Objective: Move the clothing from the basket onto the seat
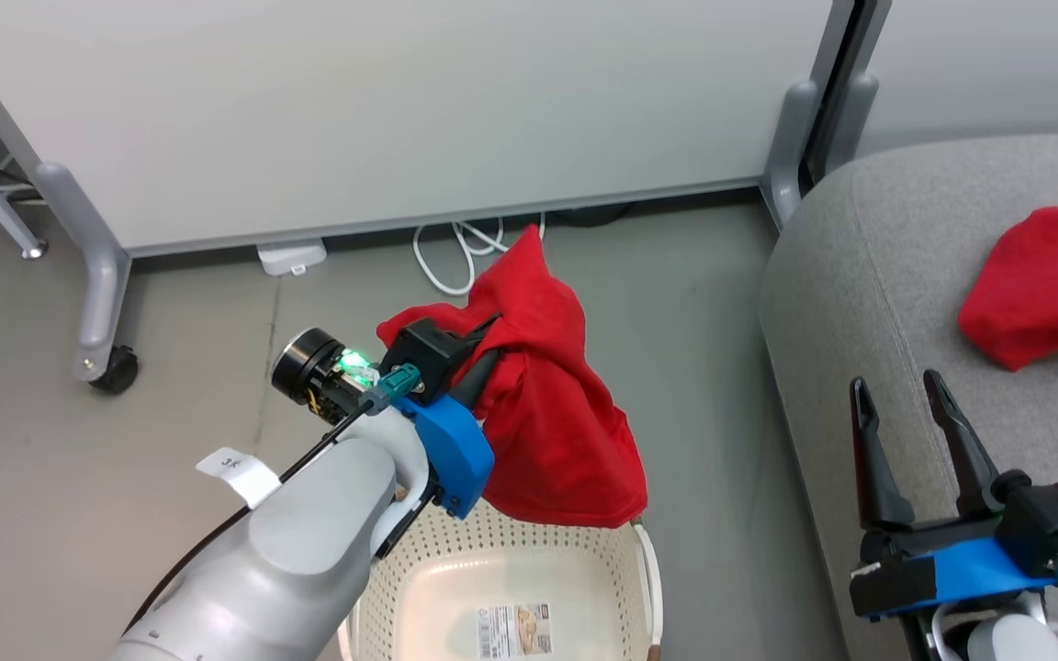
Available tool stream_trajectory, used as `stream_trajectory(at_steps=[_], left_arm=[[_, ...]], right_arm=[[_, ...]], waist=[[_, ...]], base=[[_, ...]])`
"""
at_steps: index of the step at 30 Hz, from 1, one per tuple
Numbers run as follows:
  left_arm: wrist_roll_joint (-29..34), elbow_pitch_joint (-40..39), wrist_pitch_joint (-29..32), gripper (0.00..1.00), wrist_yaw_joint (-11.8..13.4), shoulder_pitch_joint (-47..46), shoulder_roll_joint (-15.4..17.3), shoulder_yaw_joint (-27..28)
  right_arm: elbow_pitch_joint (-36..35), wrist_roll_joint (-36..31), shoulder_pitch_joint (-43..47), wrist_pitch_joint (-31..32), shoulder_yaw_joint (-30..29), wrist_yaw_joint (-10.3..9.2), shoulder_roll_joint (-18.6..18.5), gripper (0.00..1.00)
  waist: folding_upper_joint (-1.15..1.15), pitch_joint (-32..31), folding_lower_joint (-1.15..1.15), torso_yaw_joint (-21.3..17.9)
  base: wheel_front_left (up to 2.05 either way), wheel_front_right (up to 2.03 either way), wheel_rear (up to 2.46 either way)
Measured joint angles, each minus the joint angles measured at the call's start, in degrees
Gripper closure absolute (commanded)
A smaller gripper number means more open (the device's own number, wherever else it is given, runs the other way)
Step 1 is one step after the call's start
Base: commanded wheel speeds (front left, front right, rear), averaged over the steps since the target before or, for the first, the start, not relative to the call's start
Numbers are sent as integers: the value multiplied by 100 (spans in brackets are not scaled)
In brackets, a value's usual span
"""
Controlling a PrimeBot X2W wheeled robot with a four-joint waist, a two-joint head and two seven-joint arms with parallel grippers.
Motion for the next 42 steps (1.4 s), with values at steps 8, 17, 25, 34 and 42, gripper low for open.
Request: stream_trajectory(at_steps=[8,17,25,34,42], left_arm=[[135,-915,0,100,208,346,170,503],[218,-1602,-1,100,366,592,297,631],[210,-1898,63,100,446,669,437,612],[177,-2070,129,100,503,670,504,595],[177,-2154,138,100,537,649,487,544]], right_arm=[[66,53,293,0,23,0,0,0],[81,103,383,0,70,0,0,0],[81,146,388,0,133,0,0,0],[-59,187,259,0,641,0,0,0],[264,147,-271,-1,1928,0,5,0]], waist=[[0,-429,0,137],[0,-629,1,289],[0,-636,1,311],[0,-587,2,315],[0,-532,2,358]], base=[[0,0,0],[0,0,0],[0,0,0],[0,0,0],[0,0,0]])
